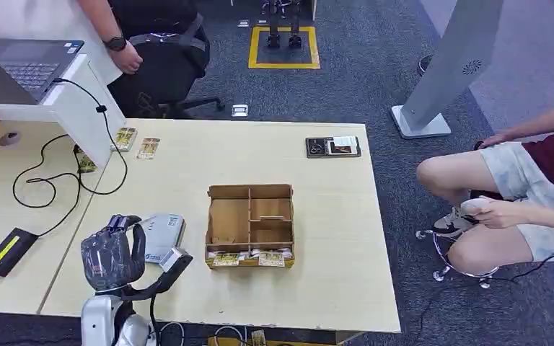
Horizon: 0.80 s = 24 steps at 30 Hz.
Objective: Pass the card to the sensor for recognition and then transmit it.
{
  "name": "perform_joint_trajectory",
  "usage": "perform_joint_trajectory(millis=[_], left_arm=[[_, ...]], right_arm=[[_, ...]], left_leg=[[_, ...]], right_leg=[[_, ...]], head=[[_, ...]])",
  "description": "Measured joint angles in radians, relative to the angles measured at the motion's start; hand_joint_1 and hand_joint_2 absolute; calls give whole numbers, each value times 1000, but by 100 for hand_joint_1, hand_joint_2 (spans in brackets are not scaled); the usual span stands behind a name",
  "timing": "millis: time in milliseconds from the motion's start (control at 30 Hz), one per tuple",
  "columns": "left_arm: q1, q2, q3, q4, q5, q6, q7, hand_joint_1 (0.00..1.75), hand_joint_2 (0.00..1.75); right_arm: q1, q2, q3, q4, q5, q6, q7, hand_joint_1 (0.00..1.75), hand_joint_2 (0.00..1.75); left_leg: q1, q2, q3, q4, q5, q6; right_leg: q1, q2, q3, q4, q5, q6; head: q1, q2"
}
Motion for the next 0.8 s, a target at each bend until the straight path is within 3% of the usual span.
perform_joint_trajectory(millis=[200,467,633,800], left_arm=[[-2,18,-3,19,-13,0,19,175,175],[-17,101,-97,146,-110,0,292,175,175],[-35,150,-173,245,-129,-15,359,175,175],[-65,190,-254,324,-135,-86,401,175,175]], right_arm=[[0,0,6,0,-4,0,0,0,175],[0,-1,14,0,-11,7,3,0,175],[1,-3,18,0,-29,11,4,0,175],[4,-6,24,0,-31,22,4,0,175]], left_leg=[[0,0,0,0,0,0],[0,0,0,0,0,0],[0,0,0,0,0,0],[0,0,2,0,0,0]], right_leg=[[0,0,0,0,0,0],[0,0,0,0,0,0],[0,0,0,0,0,0],[0,0,2,0,0,0]], head=[[0,0],[0,0],[0,0],[0,0]])
